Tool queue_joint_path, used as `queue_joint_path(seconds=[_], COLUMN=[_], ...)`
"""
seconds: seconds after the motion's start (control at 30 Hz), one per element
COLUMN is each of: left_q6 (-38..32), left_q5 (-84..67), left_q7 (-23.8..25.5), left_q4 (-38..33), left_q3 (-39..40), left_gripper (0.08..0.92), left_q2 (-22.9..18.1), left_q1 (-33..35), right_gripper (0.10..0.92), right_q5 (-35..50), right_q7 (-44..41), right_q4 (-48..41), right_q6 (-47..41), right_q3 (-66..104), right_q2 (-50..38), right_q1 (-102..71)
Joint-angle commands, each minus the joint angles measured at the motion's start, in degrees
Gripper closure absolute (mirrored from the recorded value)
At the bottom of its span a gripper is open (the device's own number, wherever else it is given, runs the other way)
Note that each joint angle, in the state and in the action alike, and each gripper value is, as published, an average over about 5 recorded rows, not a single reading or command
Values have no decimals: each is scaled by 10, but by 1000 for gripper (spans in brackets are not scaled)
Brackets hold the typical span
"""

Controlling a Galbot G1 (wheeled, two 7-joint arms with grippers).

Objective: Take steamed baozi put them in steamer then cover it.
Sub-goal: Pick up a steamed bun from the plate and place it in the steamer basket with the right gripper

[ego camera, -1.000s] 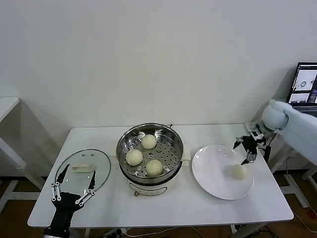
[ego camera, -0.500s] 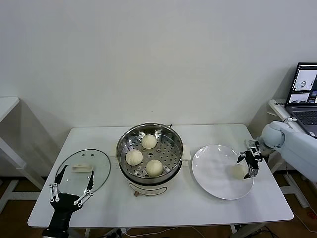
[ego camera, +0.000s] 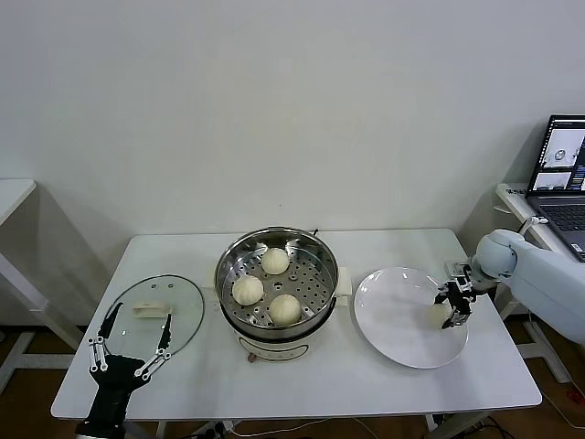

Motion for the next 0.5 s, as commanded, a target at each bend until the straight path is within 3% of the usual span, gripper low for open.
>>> queue_joint_path(seconds=[0.03, 0.17, 0.5], left_q6=[0, 2, 2], left_q5=[2, 3, 6], left_q7=[0, 0, -3], left_q4=[3, 3, 5], left_q3=[1, 4, 11], left_gripper=[177, 177, 177], left_q2=[1, 3, 7], left_q1=[-1, -3, -7], right_gripper=[396, 397, 386], right_q5=[1, 28, 228], right_q7=[-29, -78, -134], right_q4=[18, 37, 76], right_q6=[0, -1, -50], right_q3=[-7, -57, -239], right_q2=[2, 16, 149], right_q1=[60, 160, 406])
